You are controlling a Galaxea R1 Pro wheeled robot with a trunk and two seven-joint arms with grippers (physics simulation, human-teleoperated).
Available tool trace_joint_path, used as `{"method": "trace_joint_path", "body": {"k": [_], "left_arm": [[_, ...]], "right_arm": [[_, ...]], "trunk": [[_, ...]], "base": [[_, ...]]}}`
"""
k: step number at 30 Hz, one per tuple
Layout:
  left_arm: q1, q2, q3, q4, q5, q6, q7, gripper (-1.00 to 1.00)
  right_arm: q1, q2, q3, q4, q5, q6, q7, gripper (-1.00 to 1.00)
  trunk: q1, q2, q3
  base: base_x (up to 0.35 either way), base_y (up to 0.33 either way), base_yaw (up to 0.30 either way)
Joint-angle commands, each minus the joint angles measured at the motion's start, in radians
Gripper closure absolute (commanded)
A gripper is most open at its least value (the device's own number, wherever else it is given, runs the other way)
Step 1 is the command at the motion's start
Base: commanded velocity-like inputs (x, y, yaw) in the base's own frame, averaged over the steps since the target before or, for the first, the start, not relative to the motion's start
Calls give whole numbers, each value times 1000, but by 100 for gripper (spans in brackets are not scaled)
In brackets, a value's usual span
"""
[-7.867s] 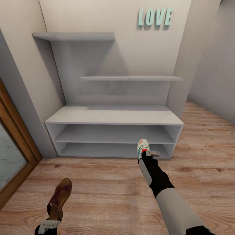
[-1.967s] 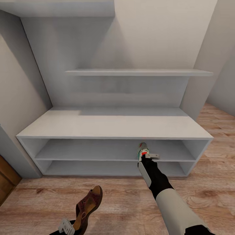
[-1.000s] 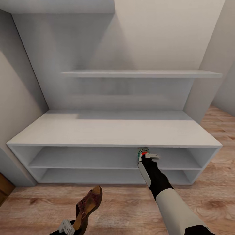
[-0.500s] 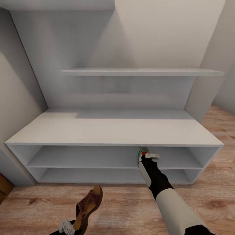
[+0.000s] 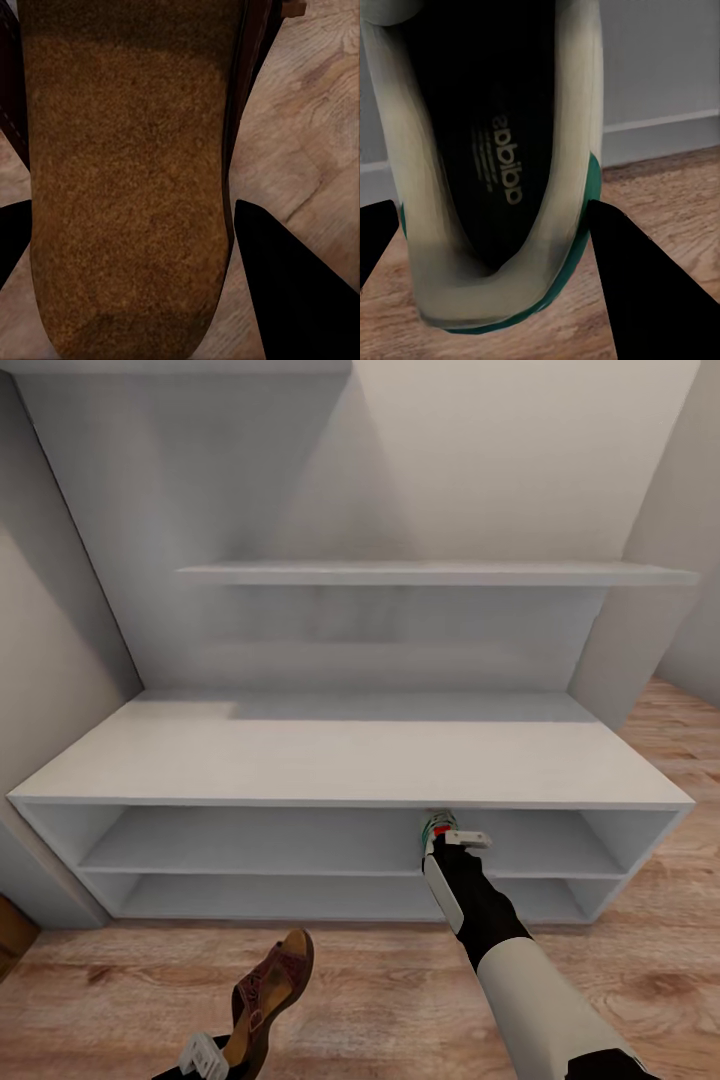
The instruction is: Pick up the two gym shoes and the two sandals from the corridor floor and place them onto the hallstand (shoe rack) in the corridor, making sure they are on the rack and not on the floor. Arrange them so the two gym shoes are next to each other and the two sandals are next to each other.
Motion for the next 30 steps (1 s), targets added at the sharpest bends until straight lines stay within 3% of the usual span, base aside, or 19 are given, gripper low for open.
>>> {"method": "trace_joint_path", "body": {"k": [1,15,19,30], "left_arm": [[0,-1,6,0,-10,-7,0,100],[0,-1,4,1,-10,-7,6,100],[0,-1,4,0,-9,-7,7,100],[0,-1,4,0,-7,-7,7,100]], "right_arm": [[-1,0,2,-1,-9,2,-10,100],[-1,0,0,-1,-9,2,-11,100],[-1,0,0,-1,-9,1,-10,100],[-1,0,0,-1,-8,2,-11,100]], "trunk": [[0,0,-1],[0,0,-1],[2,-1,-19],[2,-1,-22]], "base": [[98,0,0],[43,0,0],[0,0,0],[1,0,0]]}}
